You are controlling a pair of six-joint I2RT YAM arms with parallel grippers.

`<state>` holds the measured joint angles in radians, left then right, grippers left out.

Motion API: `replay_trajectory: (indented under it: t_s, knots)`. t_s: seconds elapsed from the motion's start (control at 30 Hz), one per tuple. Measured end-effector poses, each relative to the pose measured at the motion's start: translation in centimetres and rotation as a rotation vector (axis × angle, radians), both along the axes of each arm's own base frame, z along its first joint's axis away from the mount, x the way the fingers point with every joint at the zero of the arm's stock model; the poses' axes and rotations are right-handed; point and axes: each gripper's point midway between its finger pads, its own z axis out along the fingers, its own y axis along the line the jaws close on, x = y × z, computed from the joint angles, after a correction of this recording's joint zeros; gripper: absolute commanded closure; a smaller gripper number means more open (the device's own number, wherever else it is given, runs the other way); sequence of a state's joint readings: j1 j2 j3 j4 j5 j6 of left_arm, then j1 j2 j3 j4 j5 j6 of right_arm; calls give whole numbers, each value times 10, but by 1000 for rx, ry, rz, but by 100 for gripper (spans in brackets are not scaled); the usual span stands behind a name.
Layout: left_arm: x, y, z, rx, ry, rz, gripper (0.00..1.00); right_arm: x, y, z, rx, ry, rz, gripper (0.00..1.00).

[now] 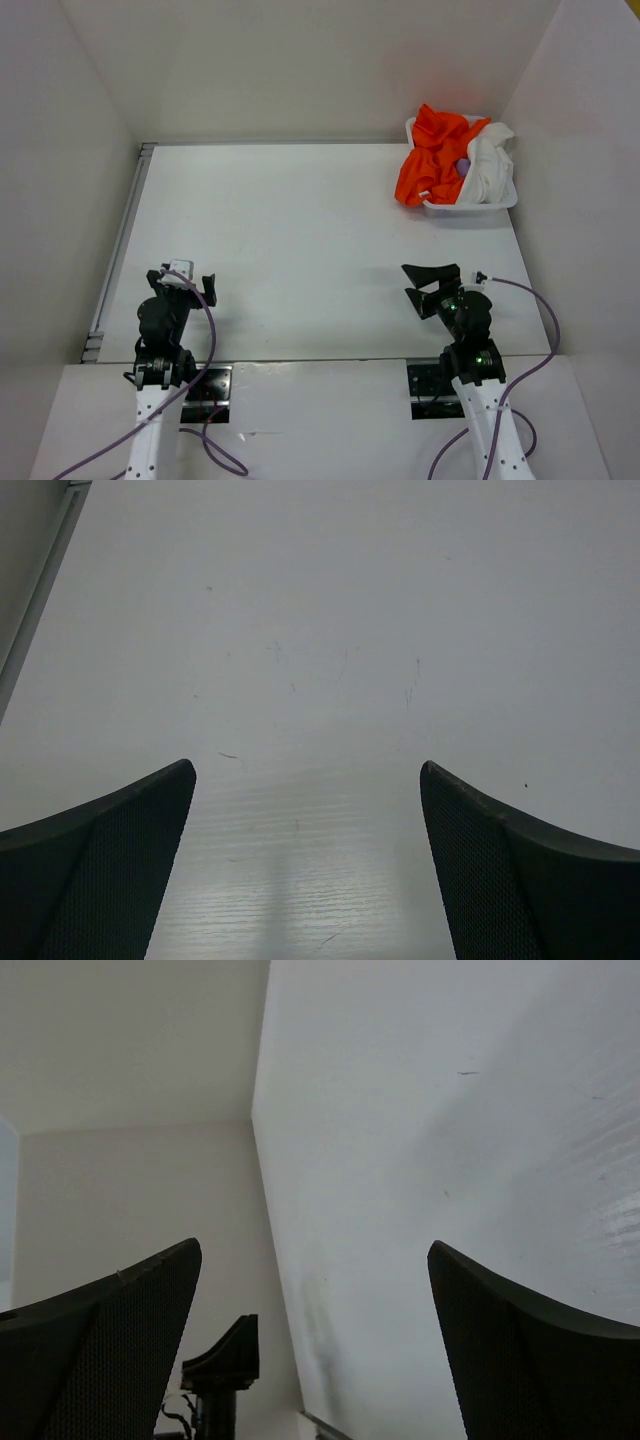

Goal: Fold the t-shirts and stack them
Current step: Grab crumpled tshirt from bin with the right arm

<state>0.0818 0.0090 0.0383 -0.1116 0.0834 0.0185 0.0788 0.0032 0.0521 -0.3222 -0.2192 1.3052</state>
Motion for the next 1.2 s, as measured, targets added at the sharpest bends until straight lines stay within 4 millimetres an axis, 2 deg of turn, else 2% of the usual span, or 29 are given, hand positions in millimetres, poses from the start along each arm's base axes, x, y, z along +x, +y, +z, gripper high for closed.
replay_trajectory:
  t_s: [0.17, 0.27, 0.43, 0.53, 0.6, 0.67, 0.8, 0.9, 0.97, 1.03, 1.1, 1.17, 1.2]
  knots:
    - [0, 0, 0, 0, 0, -1, 0, -1, 2, -1, 39, 24, -2, 1]
    - [0, -1, 0, 12, 0, -13, 0, 0, 7, 11, 39, -36, 32, 1]
    - [-3, -35, 3, 199, -40, -287, 0, 8, 4, 55, -61, -266, 40, 1]
    - [-5, -52, 13, 448, -141, -470, 0, 9, -6, 92, -174, -394, -1, 1]
    - [-2, -54, 28, 610, -235, -505, 0, 11, -12, 124, -259, -452, -25, 1]
    - [4, -48, 53, 719, -337, -457, 0, 23, -19, 157, -355, -466, -51, 1]
    - [5, -35, 100, 782, -441, -339, 0, 76, -36, 232, -561, -453, -135, 1]
    - [5, -22, 145, 713, -446, -239, 0, 120, -47, 255, -709, -404, -208, 1]
    - [20, -9, 176, 636, -381, -177, 0, 154, -57, 258, -814, -329, -258, 1]
    - [46, 2, 205, 553, -284, -137, 0, 188, -67, 267, -910, -264, -309, 1]
    - [79, 7, 227, 475, -204, -126, 0, 231, -79, 267, -1034, -168, -366, 1]
    - [107, 9, 232, 409, -118, -134, 0, 266, -87, 252, -1132, -71, -406, 1]
    - [120, 8, 225, 377, -65, -145, 0, 281, -93, 240, -1186, -3, -422, 1]
